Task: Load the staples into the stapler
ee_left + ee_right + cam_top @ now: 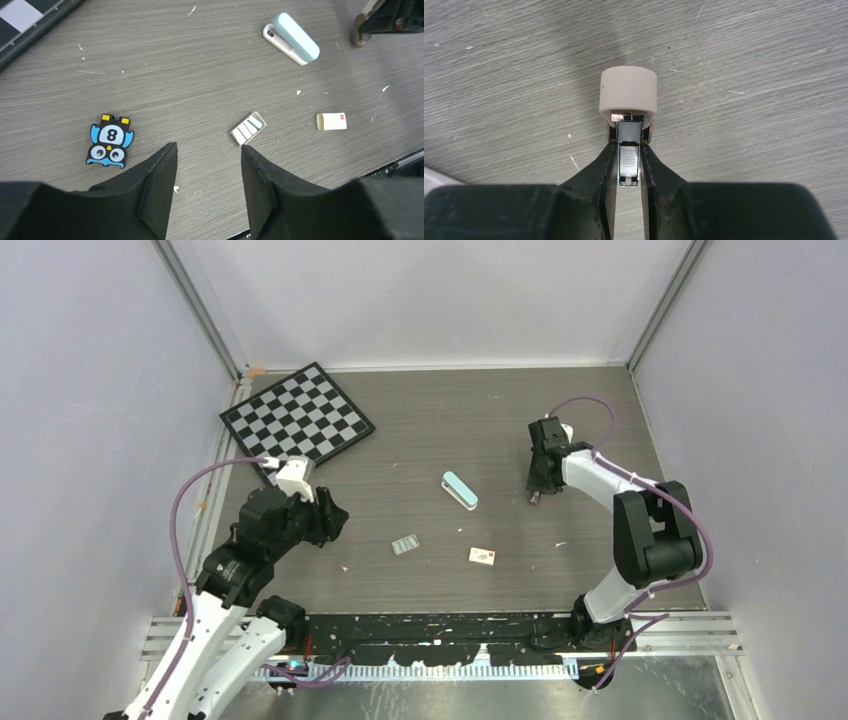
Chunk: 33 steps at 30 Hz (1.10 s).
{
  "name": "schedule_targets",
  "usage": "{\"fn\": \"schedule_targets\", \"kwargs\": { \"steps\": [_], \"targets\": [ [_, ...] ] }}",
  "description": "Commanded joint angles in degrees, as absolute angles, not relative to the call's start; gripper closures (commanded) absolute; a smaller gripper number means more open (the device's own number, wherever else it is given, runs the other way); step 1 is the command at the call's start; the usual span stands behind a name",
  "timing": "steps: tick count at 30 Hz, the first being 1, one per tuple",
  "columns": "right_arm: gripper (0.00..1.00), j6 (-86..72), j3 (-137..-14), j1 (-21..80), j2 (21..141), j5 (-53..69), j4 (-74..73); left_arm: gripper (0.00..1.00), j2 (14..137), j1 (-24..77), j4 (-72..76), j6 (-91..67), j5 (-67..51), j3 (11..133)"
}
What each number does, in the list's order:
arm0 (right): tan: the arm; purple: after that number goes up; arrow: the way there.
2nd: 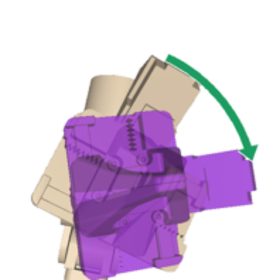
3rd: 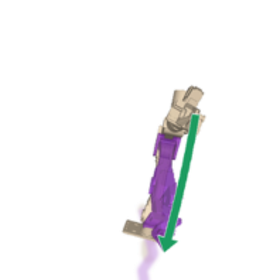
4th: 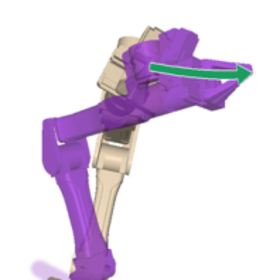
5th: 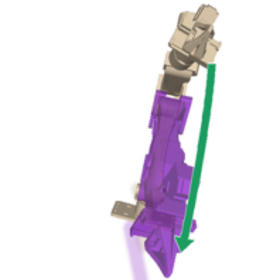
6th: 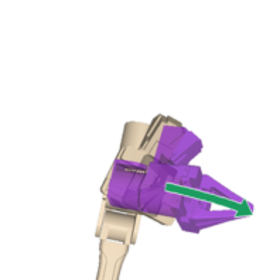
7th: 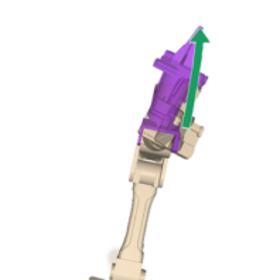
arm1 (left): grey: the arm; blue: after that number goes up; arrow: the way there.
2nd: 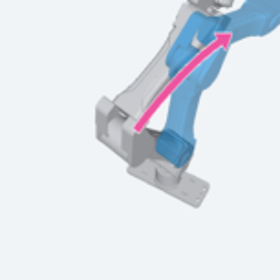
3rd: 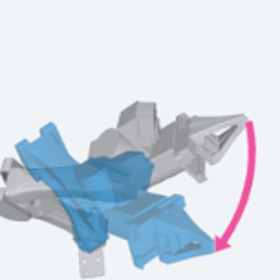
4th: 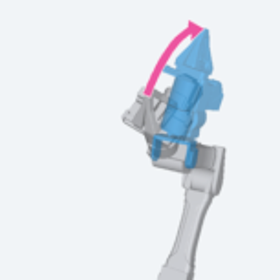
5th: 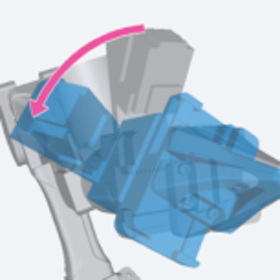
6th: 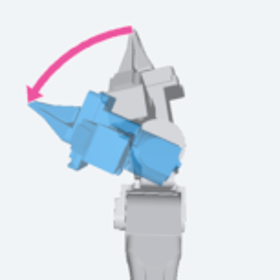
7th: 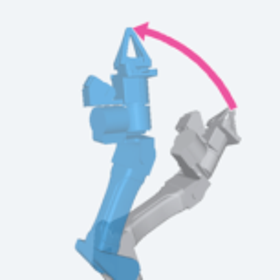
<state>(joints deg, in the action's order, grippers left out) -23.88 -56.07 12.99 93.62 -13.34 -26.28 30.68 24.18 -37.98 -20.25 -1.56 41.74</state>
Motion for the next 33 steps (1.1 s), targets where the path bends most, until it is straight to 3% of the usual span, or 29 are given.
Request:
{"fn": "schedule_targets", "kwargs": {
  "steps": [1, 8, 16, 24, 30, 33],
  "targets": [
    [0.85, -23.28, -56.71, 13.57, 85.86, -13.1, -28.14, 0.47, 35.45, 23.91, -36.22, -23.33, -3.1, 42.8],
    [0.85, -23.11, -59.75, 18.16, 79.19, -10.01, -32.58, 0.34, 44.53, 22.5, -29.76, -31.87, -12.55, 43.13],
    [0.85, -23.04, -63.59, 37.19, 79.08, -10.11, -31.85, 0.21, 53.53, 14.09, -22.12, -39.6, -26.02, 44.55],
    [0.84, -20.31, -64.88, 50.62, 83.75, -8.26, -25.01, 0.31, 60.64, 11.78, -10.75, -45.49, -31.55, 41.07],
    [0.84, -17.3, -64.45, 53.86, 86.23, -9.38, -23.56, 0.37, 69.02, 11.89, -1.05, -50.68, -34.03, 38.85],
    [0.83, -15.99, -63.19, 53.84, 87.27, -10.6, -22.03, 0.44, 74.22, 11.99, 3.68, -53.49, -37.09, 38.7]
  ]
}}
